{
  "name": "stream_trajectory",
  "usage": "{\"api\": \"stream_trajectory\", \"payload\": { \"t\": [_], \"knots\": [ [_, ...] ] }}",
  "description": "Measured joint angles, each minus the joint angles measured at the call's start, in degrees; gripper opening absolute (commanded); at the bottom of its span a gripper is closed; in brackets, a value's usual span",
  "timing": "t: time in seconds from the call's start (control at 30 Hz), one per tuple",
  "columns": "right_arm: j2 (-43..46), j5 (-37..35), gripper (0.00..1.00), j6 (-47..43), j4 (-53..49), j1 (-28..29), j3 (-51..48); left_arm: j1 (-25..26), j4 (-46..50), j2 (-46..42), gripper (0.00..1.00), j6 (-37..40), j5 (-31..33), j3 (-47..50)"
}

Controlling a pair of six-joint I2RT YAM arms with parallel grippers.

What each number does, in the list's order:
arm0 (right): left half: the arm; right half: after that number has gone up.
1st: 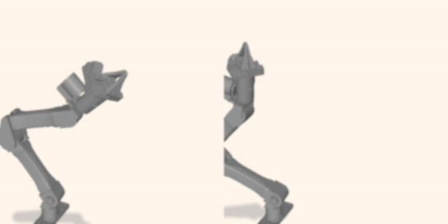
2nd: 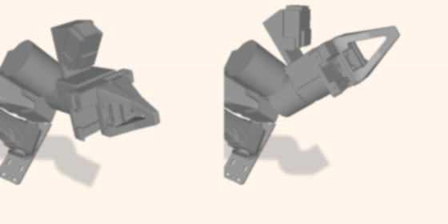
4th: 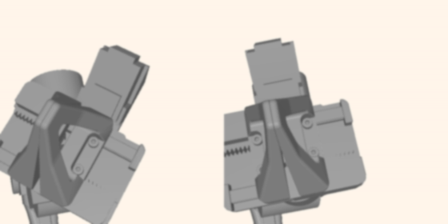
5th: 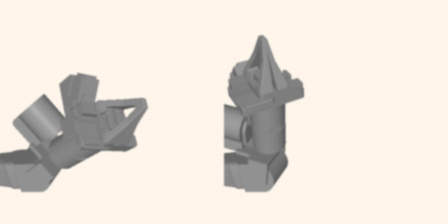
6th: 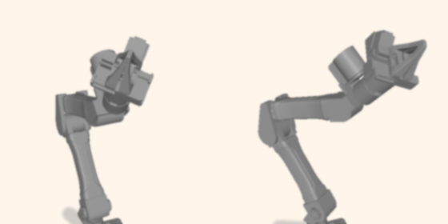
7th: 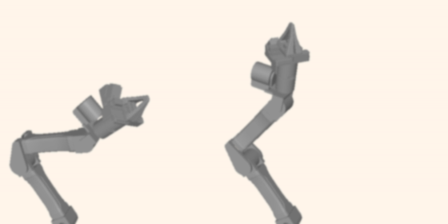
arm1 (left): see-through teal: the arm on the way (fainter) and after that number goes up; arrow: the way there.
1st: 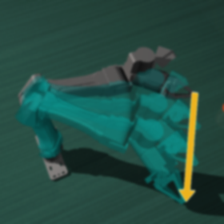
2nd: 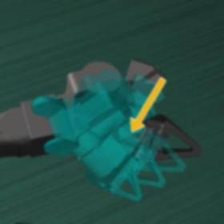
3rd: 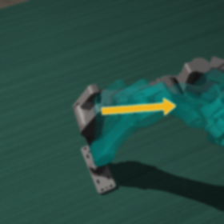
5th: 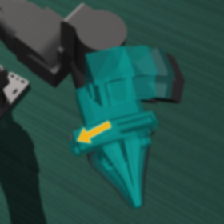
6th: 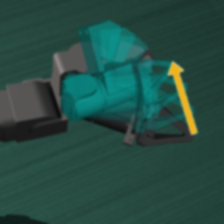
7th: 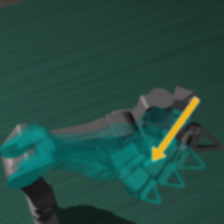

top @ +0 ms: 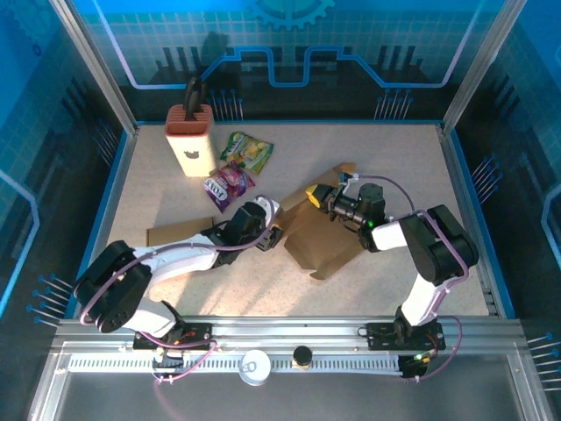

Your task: Fold the paper box

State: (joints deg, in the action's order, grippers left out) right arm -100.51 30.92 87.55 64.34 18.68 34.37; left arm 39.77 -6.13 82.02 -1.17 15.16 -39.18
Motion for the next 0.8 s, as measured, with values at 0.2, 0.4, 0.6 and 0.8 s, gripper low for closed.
{"api": "stream_trajectory", "payload": {
  "t": [0.2,0.4,0.6,0.8],
  "knots": [
    [5.73,-0.98,0.00,0.11,-5.88,0.00,-0.15,-0.79,2.89,-11.85,0.70,-9.51,-0.50,2.73],
    [19.30,-5.07,0.00,-0.02,-19.10,0.00,0.50,-0.87,4.48,-19.69,0.57,-23.61,-1.84,7.80],
    [29.27,-9.60,0.00,-0.11,-35.06,-0.02,6.64,-2.49,2.27,-17.57,0.54,-34.29,-5.60,13.33],
    [33.27,-13.05,0.00,1.07,-43.17,-0.07,7.98,-6.40,-9.33,-8.48,0.61,-41.27,-12.46,15.78]
  ]
}}
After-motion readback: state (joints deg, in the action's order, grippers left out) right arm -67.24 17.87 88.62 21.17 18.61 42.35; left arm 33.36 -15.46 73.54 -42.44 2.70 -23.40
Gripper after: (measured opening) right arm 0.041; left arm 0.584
